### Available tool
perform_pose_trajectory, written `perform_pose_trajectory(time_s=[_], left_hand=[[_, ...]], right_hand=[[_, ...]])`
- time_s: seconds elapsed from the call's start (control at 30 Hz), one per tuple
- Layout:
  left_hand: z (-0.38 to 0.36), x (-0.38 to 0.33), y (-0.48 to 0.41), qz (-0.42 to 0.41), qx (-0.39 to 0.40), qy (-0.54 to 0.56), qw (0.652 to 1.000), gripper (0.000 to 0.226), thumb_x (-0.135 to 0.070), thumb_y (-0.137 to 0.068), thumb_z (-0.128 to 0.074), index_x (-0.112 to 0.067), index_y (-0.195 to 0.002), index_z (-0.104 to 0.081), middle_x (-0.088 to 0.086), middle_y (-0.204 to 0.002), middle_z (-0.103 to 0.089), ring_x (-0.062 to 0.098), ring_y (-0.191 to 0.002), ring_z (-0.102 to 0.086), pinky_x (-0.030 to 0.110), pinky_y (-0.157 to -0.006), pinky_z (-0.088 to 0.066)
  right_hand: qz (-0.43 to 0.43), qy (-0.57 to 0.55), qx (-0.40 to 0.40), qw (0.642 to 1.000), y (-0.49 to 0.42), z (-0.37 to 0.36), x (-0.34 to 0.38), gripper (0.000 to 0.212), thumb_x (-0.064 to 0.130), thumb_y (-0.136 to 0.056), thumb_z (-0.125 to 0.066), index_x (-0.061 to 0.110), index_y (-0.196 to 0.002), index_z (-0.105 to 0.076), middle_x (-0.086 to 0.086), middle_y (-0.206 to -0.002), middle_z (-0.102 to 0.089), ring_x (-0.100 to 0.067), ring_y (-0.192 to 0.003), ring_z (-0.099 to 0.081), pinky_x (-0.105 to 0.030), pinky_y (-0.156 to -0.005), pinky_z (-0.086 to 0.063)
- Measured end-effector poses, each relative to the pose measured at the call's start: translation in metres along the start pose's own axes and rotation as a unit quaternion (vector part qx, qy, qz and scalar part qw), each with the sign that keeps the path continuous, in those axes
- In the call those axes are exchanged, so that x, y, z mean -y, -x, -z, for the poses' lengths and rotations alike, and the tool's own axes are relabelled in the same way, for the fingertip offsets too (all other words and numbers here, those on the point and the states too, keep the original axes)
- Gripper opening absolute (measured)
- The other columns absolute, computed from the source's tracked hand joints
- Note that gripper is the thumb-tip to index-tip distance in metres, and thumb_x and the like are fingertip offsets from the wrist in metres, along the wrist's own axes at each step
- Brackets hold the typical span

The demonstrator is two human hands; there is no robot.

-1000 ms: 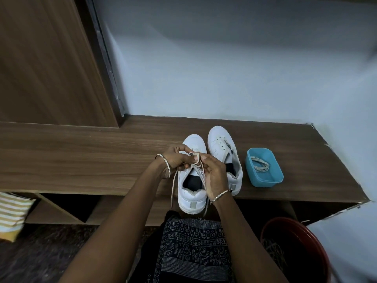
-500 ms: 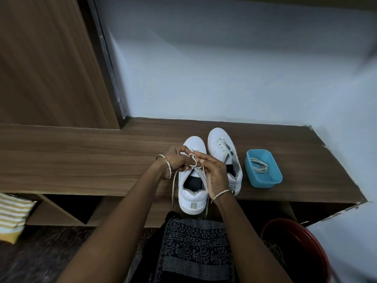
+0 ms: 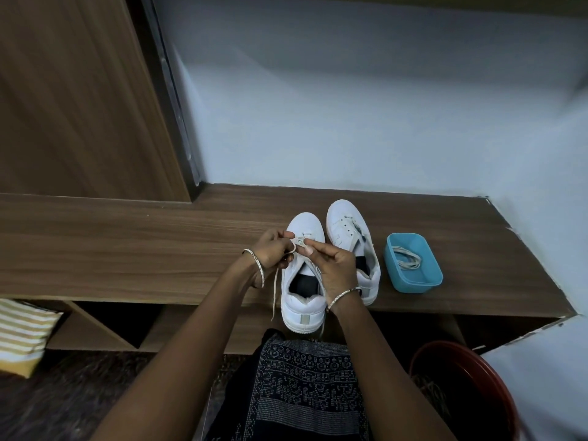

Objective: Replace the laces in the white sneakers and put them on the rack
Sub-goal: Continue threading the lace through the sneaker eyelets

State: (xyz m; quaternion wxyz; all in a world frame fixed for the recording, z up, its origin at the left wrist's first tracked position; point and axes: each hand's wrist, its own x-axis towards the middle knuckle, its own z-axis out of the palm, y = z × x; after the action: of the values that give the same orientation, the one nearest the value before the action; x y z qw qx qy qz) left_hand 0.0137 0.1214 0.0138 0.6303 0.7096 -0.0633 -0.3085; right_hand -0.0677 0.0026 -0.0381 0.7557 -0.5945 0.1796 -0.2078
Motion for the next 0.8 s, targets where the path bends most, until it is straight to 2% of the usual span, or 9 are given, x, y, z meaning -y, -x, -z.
perform_pose_trajectory(time_s=[0.07, 0.13, 0.23, 0.33, 0.5, 0.6, 0.67, 0.73, 0.8], left_hand=[[-0.003, 0.001, 0.002, -0.011, -0.001, -0.005, 1.000, 0.019, 0.008, -0.096, -0.040, -0.005, -0.086, -0.049, 0.000, -0.050, -0.063, 0.009, -0.040, -0.052, 0.014, -0.036, -0.030], [-0.004, 0.004, 0.003, -0.007, 0.000, 0.004, 1.000, 0.017, 0.005, -0.097, -0.042, -0.008, -0.087, -0.049, 0.003, -0.060, -0.070, 0.009, -0.049, -0.061, 0.016, -0.038, -0.037], [-0.002, 0.004, 0.006, -0.008, -0.017, 0.009, 1.000, 0.020, 0.009, -0.095, -0.043, -0.009, -0.090, -0.050, 0.001, -0.066, -0.072, 0.010, -0.055, -0.064, 0.020, -0.047, -0.045], [0.003, 0.005, 0.007, -0.020, -0.046, 0.009, 0.999, 0.019, 0.015, -0.091, -0.047, -0.002, -0.097, -0.054, 0.007, -0.073, -0.070, 0.014, -0.055, -0.063, 0.026, -0.055, -0.050], [0.002, 0.001, 0.015, 0.050, -0.149, 0.095, 0.983, 0.019, 0.010, -0.090, -0.048, 0.000, -0.075, -0.055, 0.017, -0.064, -0.058, 0.019, -0.040, -0.056, 0.025, -0.040, -0.049], [0.002, 0.002, 0.018, 0.126, -0.113, 0.120, 0.978, 0.018, -0.011, -0.095, -0.050, -0.003, -0.081, -0.058, 0.011, -0.055, -0.063, 0.020, -0.045, -0.056, 0.028, -0.049, -0.049], [0.003, 0.010, 0.019, 0.113, -0.081, 0.071, 0.988, 0.024, -0.026, -0.094, -0.063, -0.004, -0.083, -0.063, 0.008, -0.059, -0.064, 0.017, -0.050, -0.056, 0.027, -0.055, -0.045], [0.002, 0.019, 0.018, 0.064, -0.051, 0.023, 0.996, 0.019, -0.018, -0.086, -0.075, 0.000, -0.080, -0.069, 0.010, -0.065, -0.066, 0.014, -0.049, -0.058, 0.023, -0.050, -0.047], [0.005, 0.028, 0.016, 0.024, -0.028, -0.035, 0.999, 0.017, -0.009, -0.079, -0.080, 0.005, -0.086, -0.071, 0.012, -0.073, -0.070, 0.017, -0.062, -0.064, 0.027, -0.061, -0.055]], right_hand=[[0.014, 0.008, -0.032, 0.999, 0.001, -0.004, -0.001, 0.016, -0.002, -0.084, -0.074, 0.009, -0.094, -0.078, -0.017, -0.099, -0.076, -0.035, -0.101, -0.071, -0.047, -0.097, -0.054], [0.022, 0.010, -0.063, 0.998, 0.002, -0.007, -0.001, 0.016, -0.003, -0.084, -0.073, 0.012, -0.089, -0.078, -0.017, -0.093, -0.076, -0.034, -0.095, -0.072, -0.045, -0.092, -0.056], [0.028, 0.019, -0.106, 0.994, 0.004, -0.009, 0.000, 0.018, -0.004, -0.084, -0.072, 0.014, -0.085, -0.075, 0.000, -0.081, -0.076, -0.012, -0.080, -0.073, -0.026, -0.077, -0.056], [0.032, 0.017, -0.113, 0.993, 0.005, -0.010, 0.002, 0.015, -0.005, -0.085, -0.072, 0.010, -0.087, -0.072, 0.002, -0.079, -0.074, -0.003, -0.072, -0.070, -0.016, -0.069, -0.053], [0.040, 0.017, -0.121, 0.992, 0.004, -0.010, 0.003, 0.011, -0.004, -0.086, -0.071, 0.002, -0.091, -0.064, -0.002, -0.072, -0.070, -0.003, -0.066, -0.068, -0.016, -0.066, -0.053], [0.039, 0.020, -0.119, 0.992, 0.005, -0.009, 0.003, 0.011, -0.003, -0.086, -0.072, 0.004, -0.088, -0.064, 0.000, -0.071, -0.070, -0.004, -0.066, -0.067, -0.017, -0.067, -0.052], [0.037, 0.020, -0.118, 0.992, 0.005, -0.009, 0.002, 0.012, -0.003, -0.086, -0.072, 0.007, -0.086, -0.065, -0.001, -0.071, -0.070, -0.005, -0.067, -0.067, -0.018, -0.068, -0.053], [0.034, 0.019, -0.118, 0.992, 0.004, -0.009, 0.002, 0.014, -0.002, -0.086, -0.072, 0.010, -0.085, -0.065, -0.001, -0.072, -0.071, -0.007, -0.069, -0.068, -0.019, -0.068, -0.053], [0.030, 0.019, -0.119, 0.992, 0.004, -0.008, 0.002, 0.014, -0.001, -0.086, -0.072, 0.011, -0.085, -0.065, -0.002, -0.073, -0.071, -0.008, -0.070, -0.069, -0.020, -0.069, -0.054]])
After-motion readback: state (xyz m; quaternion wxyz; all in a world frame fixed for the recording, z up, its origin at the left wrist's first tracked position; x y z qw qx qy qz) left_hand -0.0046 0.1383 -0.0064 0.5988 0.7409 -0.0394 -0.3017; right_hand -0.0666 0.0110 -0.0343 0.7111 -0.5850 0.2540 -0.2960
